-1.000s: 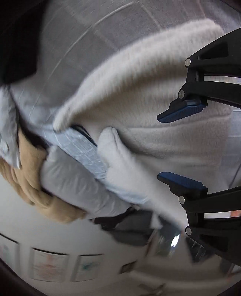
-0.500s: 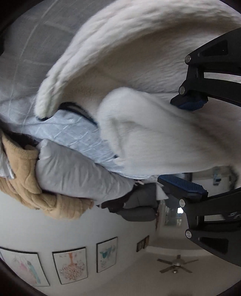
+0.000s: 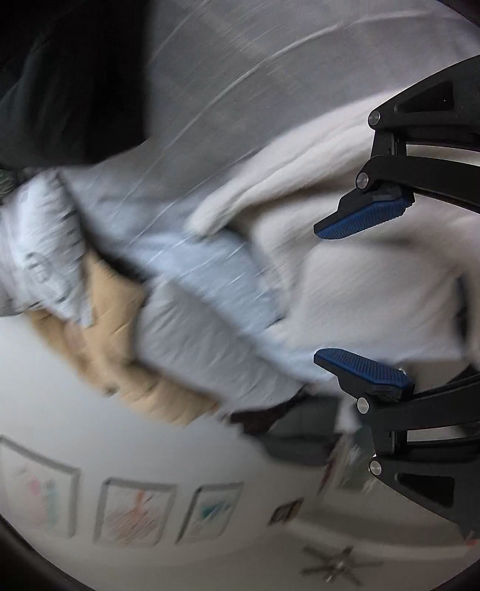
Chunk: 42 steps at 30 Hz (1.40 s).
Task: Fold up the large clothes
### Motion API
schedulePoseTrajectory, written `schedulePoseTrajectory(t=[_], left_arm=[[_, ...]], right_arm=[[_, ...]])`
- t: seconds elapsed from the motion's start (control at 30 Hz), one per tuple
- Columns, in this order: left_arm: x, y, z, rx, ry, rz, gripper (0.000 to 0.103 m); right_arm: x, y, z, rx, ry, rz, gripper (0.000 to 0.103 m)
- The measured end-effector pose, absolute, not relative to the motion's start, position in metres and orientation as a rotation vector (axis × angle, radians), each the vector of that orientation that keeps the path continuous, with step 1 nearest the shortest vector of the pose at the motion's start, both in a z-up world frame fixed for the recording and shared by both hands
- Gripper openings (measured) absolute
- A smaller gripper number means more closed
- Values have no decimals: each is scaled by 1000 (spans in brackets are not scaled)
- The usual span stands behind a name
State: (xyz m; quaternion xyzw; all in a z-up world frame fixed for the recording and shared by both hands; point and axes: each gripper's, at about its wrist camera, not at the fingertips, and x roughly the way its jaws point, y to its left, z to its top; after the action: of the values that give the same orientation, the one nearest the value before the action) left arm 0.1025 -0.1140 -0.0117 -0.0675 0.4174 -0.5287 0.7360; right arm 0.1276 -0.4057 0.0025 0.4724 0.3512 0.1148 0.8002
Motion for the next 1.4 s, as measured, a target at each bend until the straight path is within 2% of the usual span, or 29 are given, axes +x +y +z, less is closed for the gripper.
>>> schedulePoseTrajectory(t=[0.2,0.37,0.4,0.47,0.53,0.6,0.73,0.9,1.07,1.2,1.3,1.4], left_arm=[[103,-101,-3,-166,910,-1185,34],[95,-97,8,-97,906,-1220,38],[92,-95,11,-76,905,-1234,42],[88,-86,19,-25,898,-1256,47],[89,-75,27,-20,894,-1270,57],[93,-58,35,-75,914,-1307,64],[98,-12,57,-115,851,-1298,68],[132,24,57,-180,787,-1082,68],[154,11,48,-296,767,-1050,67],[151,-40,37,-249,786,-1125,67],[143,-82,14,-155,833,-1139,67],[135,-110,-7,-38,821,-1127,67]], right_arm=[[114,-363,-30,953,1020,334,64],[127,-327,-42,943,1102,411,64],[131,-323,-45,945,1111,407,64],[139,-318,-51,949,1120,399,59],[146,-312,-54,946,1112,403,41],[148,-309,-48,894,1083,368,32],[148,-306,-24,737,1006,308,26],[142,-306,32,597,848,329,24],[124,-315,77,497,714,368,24],[125,-351,53,520,758,283,24],[131,-386,4,574,877,183,24],[133,-396,-38,595,995,175,29]])
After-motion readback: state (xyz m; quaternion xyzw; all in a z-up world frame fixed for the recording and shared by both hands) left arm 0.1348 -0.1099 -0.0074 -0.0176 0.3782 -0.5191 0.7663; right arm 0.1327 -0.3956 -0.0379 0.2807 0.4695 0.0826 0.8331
